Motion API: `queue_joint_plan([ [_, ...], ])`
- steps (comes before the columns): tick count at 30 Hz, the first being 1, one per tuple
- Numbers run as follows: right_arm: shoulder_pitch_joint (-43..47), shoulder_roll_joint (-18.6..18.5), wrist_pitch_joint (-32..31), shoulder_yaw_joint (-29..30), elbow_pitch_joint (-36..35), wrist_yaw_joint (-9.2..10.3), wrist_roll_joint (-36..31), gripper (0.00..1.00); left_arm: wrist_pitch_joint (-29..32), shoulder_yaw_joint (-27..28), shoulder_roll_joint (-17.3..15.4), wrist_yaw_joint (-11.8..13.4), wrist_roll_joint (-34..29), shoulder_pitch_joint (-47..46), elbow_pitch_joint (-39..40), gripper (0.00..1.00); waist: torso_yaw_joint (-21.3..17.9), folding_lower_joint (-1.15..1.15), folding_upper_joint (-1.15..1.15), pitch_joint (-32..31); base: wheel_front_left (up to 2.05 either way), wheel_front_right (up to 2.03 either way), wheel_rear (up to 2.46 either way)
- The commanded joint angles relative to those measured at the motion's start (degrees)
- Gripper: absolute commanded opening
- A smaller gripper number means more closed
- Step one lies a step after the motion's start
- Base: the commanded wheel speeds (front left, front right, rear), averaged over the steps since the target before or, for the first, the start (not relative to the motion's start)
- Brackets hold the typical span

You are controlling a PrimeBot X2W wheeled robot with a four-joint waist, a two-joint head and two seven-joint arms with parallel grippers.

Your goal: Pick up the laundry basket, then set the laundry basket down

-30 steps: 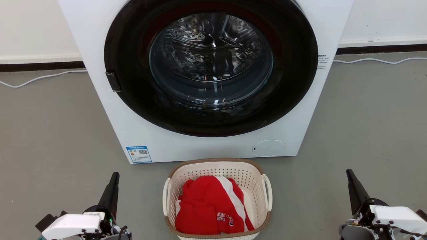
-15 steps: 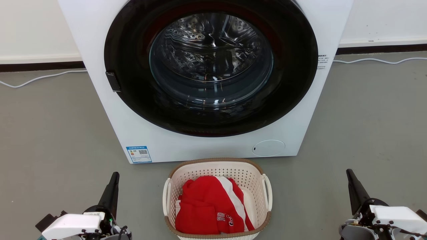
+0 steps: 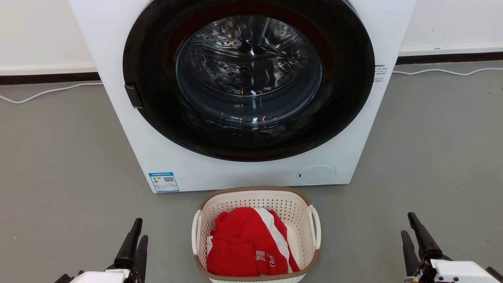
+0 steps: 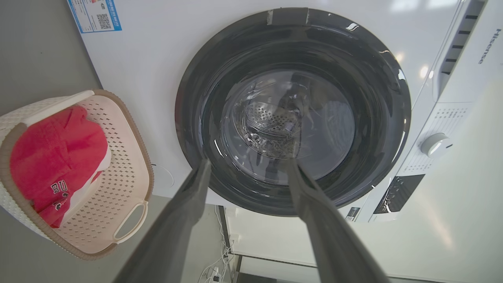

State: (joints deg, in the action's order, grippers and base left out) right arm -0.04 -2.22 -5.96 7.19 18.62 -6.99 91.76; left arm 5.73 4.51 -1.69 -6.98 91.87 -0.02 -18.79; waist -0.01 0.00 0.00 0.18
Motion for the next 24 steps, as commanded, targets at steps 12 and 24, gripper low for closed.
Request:
queue_joint_plan([
  [12, -1.3, -1.5, 2.7, -1.5, -2.8, -0.1, -3.7, 1.0, -2.5, -1.7, -0.7, -0.1, -2.6, -1.9, 1.7, 1.0, 0.0, 0.0, 0.0, 0.0, 0.0, 0.0, 0.0],
  [24, -1.7, -2.1, 4.7, -1.7, -3.4, -0.15, -11.9, 1.0, -4.5, -1.3, -0.9, -0.2, -9.4, -2.3, 1.2, 1.0, 0.0, 0.0, 0.0, 0.2, 0.0, 0.0, 0.0],
])
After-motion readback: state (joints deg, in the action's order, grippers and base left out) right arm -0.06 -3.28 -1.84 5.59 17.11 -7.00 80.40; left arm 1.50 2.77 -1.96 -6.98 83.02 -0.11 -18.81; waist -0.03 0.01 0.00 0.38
